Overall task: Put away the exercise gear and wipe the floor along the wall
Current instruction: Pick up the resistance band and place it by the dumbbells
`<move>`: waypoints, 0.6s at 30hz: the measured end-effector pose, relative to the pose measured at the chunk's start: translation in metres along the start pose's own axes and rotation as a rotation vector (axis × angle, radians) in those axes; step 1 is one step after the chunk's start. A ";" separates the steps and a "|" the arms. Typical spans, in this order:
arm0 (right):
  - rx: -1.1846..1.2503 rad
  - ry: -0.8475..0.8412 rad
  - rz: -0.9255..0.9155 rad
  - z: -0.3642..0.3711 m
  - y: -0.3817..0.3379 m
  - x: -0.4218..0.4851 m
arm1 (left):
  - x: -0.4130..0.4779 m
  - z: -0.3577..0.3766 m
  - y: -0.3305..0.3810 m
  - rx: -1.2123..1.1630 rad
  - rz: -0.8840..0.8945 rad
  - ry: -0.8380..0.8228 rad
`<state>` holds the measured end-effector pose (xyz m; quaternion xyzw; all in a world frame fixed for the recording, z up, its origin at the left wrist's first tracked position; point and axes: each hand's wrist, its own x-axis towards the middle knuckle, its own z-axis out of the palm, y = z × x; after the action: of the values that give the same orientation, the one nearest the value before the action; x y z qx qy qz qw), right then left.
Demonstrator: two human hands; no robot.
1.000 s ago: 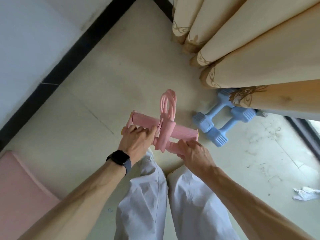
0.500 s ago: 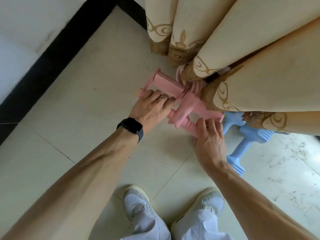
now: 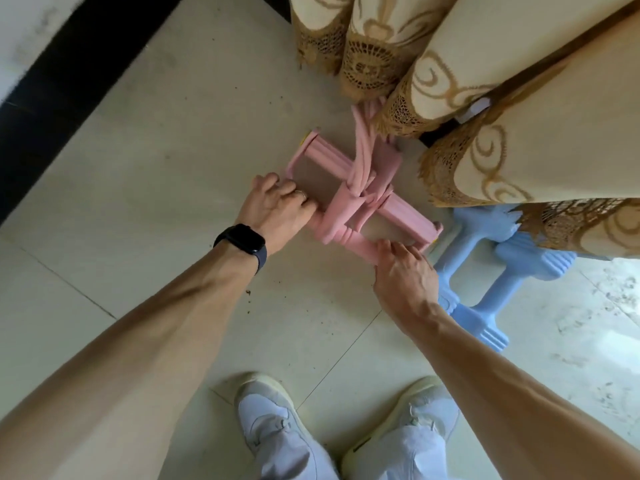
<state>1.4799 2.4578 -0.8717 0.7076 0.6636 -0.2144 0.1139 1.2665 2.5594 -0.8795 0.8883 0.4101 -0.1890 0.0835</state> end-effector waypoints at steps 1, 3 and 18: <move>0.024 -0.011 0.039 -0.004 -0.001 0.004 | 0.006 -0.004 -0.001 -0.013 -0.003 0.054; 0.024 -0.007 0.098 -0.007 -0.005 0.008 | 0.019 -0.006 -0.004 -0.048 0.016 0.126; 0.102 -0.146 0.103 -0.112 -0.046 -0.112 | -0.108 -0.109 0.046 -0.422 -0.331 -0.161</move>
<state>1.4485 2.4123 -0.7163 0.7280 0.6048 -0.2925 0.1367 1.2666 2.4868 -0.7364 0.7544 0.5720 -0.1804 0.2667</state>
